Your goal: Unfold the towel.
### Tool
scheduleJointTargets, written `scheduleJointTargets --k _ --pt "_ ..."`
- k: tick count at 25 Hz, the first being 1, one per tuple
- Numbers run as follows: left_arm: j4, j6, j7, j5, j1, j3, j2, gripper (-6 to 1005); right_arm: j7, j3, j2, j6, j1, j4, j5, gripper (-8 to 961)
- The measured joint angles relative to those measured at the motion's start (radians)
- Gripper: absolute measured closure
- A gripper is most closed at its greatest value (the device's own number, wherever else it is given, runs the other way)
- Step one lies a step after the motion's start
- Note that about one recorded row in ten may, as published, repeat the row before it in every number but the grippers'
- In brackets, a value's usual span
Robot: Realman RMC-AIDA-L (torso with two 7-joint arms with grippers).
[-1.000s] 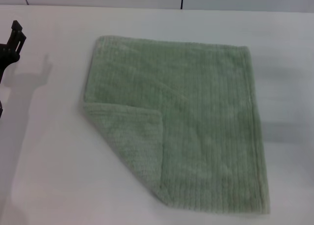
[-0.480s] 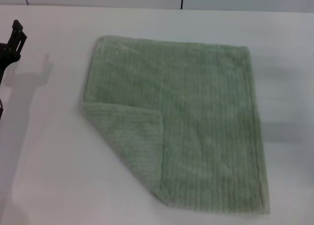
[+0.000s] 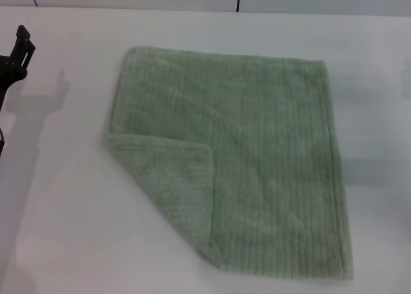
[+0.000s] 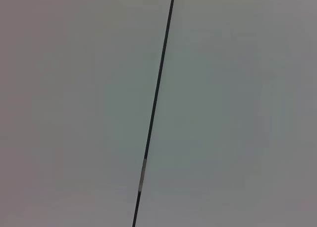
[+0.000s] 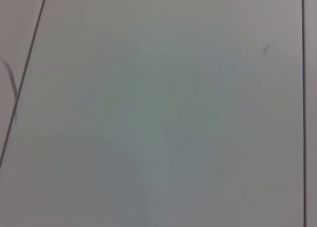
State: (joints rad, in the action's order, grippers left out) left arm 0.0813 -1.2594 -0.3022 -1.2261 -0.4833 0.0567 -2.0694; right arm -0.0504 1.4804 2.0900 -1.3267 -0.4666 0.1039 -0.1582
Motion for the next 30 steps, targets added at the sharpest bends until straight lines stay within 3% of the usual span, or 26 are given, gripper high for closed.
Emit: scheduleJointTargets --k 8,12,15,17,21,22,23,26,27,28,30 --pt "0.000 0.000 0.000 -0.001 0.000 0.000 0.000 201 -0.048 0.000 -0.002 0.049 0.000 0.009 0.059 782" --pt "0.000 -0.001 -0.001 0.000 0.002 0.000 0.000 201 -0.128 0.000 -0.008 0.164 -0.009 0.060 0.160 929" --pt "0.000 -0.001 -0.001 0.000 0.004 0.000 0.000 201 -0.144 0.000 -0.008 0.235 -0.009 0.105 0.213 932" --pt "0.000 -0.002 -0.001 0.000 0.006 0.000 0.000 201 -0.209 0.000 -0.009 0.354 0.001 0.193 0.323 934" --pt "0.000 -0.003 -0.001 0.000 0.007 0.000 0.000 201 -0.326 0.000 -0.009 0.469 0.018 0.291 0.466 938" --pt "0.000 -0.004 -0.002 0.000 0.008 0.000 0.000 201 -0.428 0.000 -0.009 0.543 0.036 0.370 0.587 939" --pt "0.000 -0.004 -0.002 0.000 0.008 0.000 0.000 201 -0.428 0.000 -0.009 0.543 0.036 0.370 0.587 939" --pt "0.000 -0.004 -0.002 0.000 0.008 0.000 0.000 201 -0.633 0.001 -0.009 0.644 0.064 0.486 0.795 939" --pt "0.000 -0.005 -0.002 0.000 0.008 0.000 0.000 201 -0.776 0.002 -0.009 0.681 0.079 0.554 0.933 939" --pt "0.000 -0.005 -0.002 0.000 0.008 0.000 0.000 201 -0.776 0.002 -0.009 0.681 0.079 0.554 0.933 939" --pt "0.000 -0.005 -0.002 0.000 0.008 0.000 0.001 200 -1.029 -0.002 -0.010 0.709 0.094 0.640 1.164 938"
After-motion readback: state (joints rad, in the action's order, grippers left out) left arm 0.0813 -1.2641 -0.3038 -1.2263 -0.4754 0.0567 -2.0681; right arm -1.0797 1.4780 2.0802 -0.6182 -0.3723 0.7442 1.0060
